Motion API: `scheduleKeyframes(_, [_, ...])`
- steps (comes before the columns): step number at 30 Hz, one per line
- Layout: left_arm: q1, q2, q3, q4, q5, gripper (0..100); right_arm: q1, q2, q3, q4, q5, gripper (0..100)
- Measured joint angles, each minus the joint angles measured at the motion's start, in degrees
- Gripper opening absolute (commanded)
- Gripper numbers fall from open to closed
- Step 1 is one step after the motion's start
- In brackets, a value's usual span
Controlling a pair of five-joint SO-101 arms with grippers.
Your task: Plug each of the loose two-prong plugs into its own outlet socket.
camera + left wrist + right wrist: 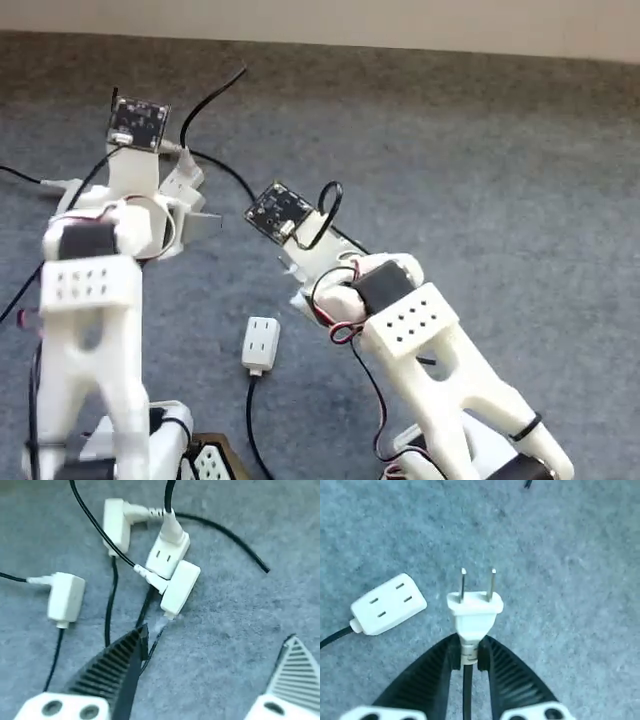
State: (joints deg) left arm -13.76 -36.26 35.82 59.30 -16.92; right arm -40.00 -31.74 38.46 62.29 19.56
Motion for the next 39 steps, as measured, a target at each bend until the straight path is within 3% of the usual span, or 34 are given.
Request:
scheduleKeyframes(6, [1.6,-4.3,6.8,6.5,-6.2,36,-0.5,-0.4,0.0,5.2,-0.2,0.6])
scheduleKeyframes(11, [2.6,-0.9,5.0,14.8,-6.9,37,12.9,-5.5,1.1,8.7,-1.0,0.6])
scheduleKeyframes(16, [10.4,4.8,0.5,23.9,-2.5,38,23.3,-19.0,11.3,9.1,-4.0,0.6])
scheduleKeyframes(25, [25.1,17.4,0.3,20.7,14.0,38,35.0,-27.5,31.7,-0.1,-2.4,0.6])
scheduleKeyframes(29, [27.1,21.5,0.3,19.7,14.8,32,35.5,-27.5,34.9,-1.8,-2.4,0.6])
scheduleKeyframes(39, [27.0,35.9,0.3,15.8,14.1,32,35.5,-27.9,35.2,-2.0,-2.4,0.6])
